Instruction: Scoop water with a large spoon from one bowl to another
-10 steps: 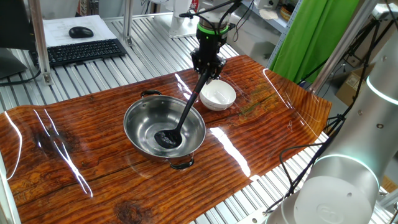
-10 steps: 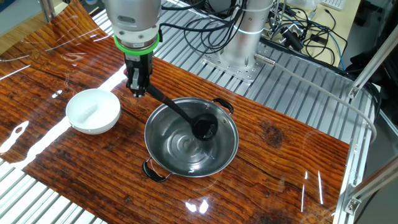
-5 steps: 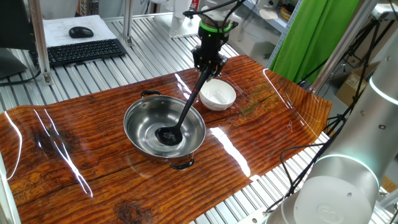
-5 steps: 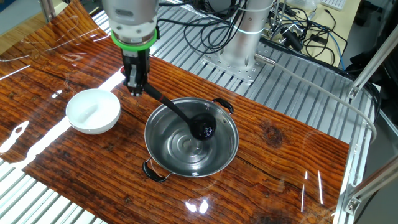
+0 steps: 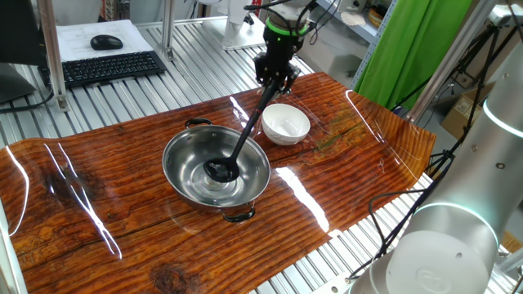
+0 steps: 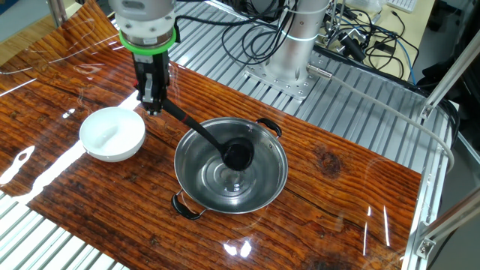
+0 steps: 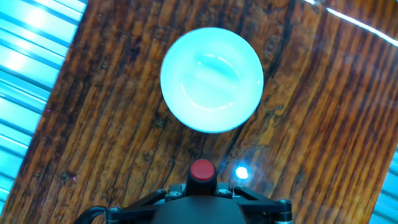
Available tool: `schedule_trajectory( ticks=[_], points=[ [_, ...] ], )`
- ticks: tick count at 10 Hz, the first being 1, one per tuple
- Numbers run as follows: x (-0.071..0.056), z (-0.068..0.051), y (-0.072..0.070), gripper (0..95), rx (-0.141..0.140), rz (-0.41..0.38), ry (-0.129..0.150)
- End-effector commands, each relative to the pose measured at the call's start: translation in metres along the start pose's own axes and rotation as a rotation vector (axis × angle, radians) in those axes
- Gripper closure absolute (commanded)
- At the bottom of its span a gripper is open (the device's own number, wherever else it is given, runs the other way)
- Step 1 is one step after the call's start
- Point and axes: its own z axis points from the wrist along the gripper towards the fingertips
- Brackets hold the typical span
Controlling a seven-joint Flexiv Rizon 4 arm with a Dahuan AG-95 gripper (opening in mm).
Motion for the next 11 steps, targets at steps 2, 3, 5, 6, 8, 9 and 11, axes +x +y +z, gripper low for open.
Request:
schedule_trajectory(
  ticks=[2, 3, 5, 6, 8, 9, 11],
  points=[
    [-0.01, -0.007, 0.004, 95.0, 0.002, -0.021, 0.006],
    [-0.013, -0.009, 0.004, 95.0, -0.001, -0.028, 0.004],
    [-0.018, -0.011, 0.005, 95.0, -0.007, -0.037, 0.003],
    [-0.023, -0.013, 0.005, 95.0, -0.011, -0.039, 0.011],
    [-0.029, -0.016, 0.006, 95.0, -0.014, -0.047, 0.018],
    [-0.032, -0.017, 0.006, 95.0, -0.013, -0.051, 0.016],
    [-0.037, -0.019, 0.006, 95.0, -0.013, -0.059, 0.016]
  ],
)
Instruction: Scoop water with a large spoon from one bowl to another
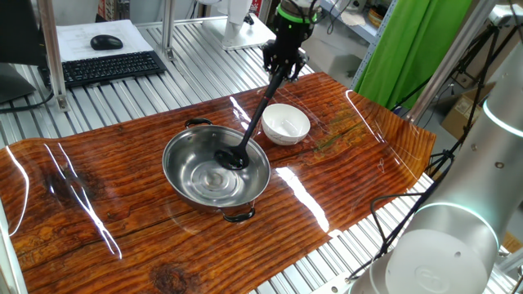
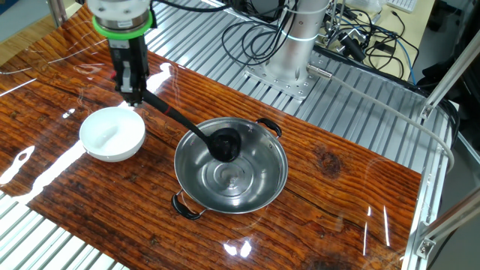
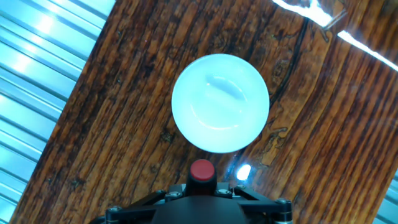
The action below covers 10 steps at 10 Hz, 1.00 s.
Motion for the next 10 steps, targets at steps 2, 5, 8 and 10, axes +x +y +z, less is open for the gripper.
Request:
schedule_trajectory(
  ticks=[2, 5, 8, 10],
  points=[
    [-0.008, -0.004, -0.003, 95.0, -0.004, 0.0, -0.003],
    [-0.015, -0.007, -0.005, 95.0, -0.002, -0.004, -0.01],
    [-0.016, -0.007, -0.006, 95.0, -0.007, -0.003, -0.006],
    [-0.016, -0.007, -0.006, 95.0, -0.012, 0.006, 0.007]
  ],
)
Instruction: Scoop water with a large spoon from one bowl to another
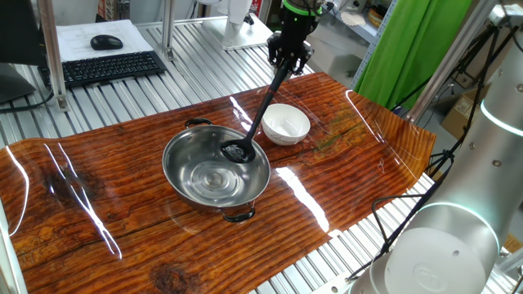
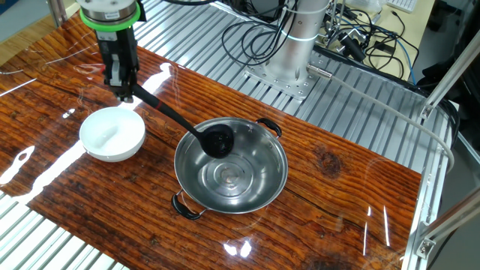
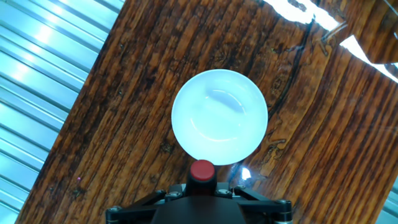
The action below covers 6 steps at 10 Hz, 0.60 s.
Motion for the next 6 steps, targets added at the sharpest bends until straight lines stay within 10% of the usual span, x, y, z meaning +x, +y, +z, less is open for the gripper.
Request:
schedule_trajectory(
  ticks=[1, 6],
  points=[
    [-0.0015, -0.0002, 0.0016, 95.0, -0.004, 0.022, 0.019],
    [-0.0015, -0.0002, 0.0016, 95.0, 0.002, 0.112, 0.025]
  ],
)
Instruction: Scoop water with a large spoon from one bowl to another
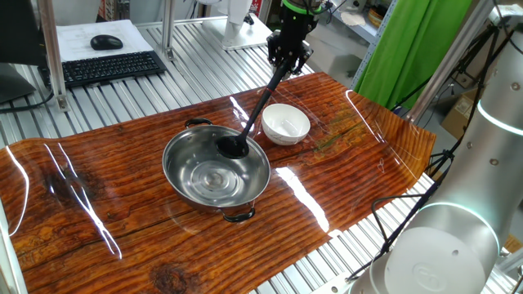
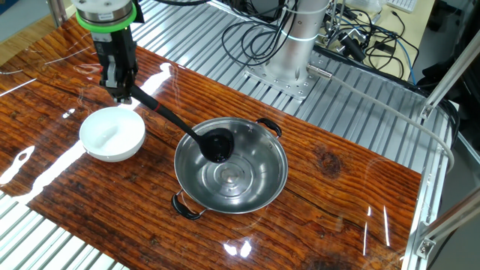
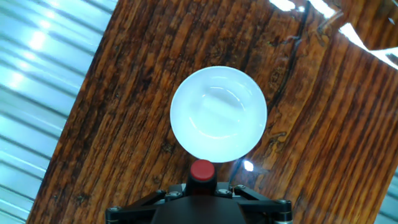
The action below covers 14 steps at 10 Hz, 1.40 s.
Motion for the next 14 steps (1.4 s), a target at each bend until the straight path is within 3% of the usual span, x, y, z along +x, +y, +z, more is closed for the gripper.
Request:
schedule_trajectory(
  ticks=[1, 6, 14],
  points=[
    [0.0001, 0.0, 0.0004, 95.0, 0.002, 0.022, 0.002],
    [0.0001, 0.0, 0.0004, 95.0, -0.004, 0.063, 0.008],
    [0.0001, 0.0, 0.0004, 95.0, 0.002, 0.055, -0.018]
  ],
)
